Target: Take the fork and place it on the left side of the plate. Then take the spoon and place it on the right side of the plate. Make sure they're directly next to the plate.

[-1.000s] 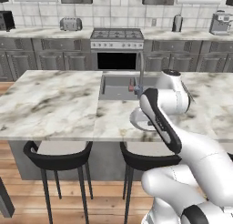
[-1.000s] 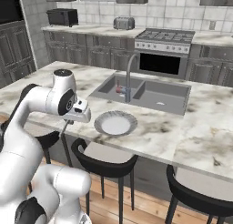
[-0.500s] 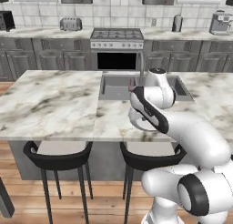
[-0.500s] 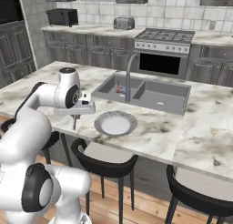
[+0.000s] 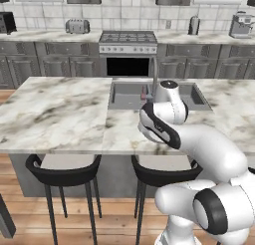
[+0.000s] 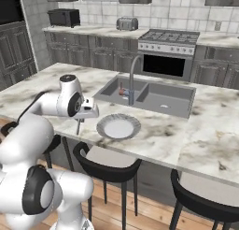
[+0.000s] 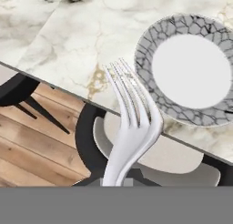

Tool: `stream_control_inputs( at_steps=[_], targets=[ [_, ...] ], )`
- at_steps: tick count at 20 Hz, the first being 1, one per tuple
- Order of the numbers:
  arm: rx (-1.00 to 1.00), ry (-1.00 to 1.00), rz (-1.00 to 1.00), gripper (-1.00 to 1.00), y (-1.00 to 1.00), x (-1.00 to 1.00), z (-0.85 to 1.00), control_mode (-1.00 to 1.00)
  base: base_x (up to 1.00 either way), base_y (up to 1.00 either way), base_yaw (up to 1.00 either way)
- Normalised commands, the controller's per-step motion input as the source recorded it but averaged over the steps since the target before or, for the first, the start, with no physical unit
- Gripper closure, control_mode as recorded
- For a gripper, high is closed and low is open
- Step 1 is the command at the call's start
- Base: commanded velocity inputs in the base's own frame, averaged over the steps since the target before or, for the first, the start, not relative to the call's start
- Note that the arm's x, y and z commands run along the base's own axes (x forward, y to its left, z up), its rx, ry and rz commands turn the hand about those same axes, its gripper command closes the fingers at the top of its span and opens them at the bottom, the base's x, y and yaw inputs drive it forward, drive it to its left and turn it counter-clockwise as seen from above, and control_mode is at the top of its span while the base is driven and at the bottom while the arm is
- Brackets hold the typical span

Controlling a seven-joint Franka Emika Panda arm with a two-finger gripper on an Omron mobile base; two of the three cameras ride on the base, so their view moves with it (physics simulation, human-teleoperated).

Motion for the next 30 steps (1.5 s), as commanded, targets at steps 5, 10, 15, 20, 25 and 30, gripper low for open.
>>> stream_control_inputs(
  at_steps=[5, 10, 15, 20, 25, 30],
  targets=[
    [0.00, -0.06, -0.19, 1.00, 0.08, 0.06, -0.08, -1.00, 0.00, 0.00, 0.00],
    [0.00, 0.00, -0.21, 1.00, 0.19, 0.14, -0.05, -1.00, 0.00, 0.00, 0.00],
    [0.00, -0.03, -0.13, 1.00, 0.30, 0.36, -0.15, -1.00, 0.00, 0.00, 0.00],
    [0.00, -0.06, -0.01, 1.00, 0.06, 0.52, -0.28, -1.00, 0.00, 0.00, 0.00],
    [0.00, -0.02, 0.00, 1.00, 0.00, 0.48, -0.32, -1.00, 0.00, 0.00, 0.00],
    [-0.02, 0.03, 0.00, 1.00, 0.00, 0.48, -0.16, -1.00, 0.00, 0.00, 0.00]
  ],
)
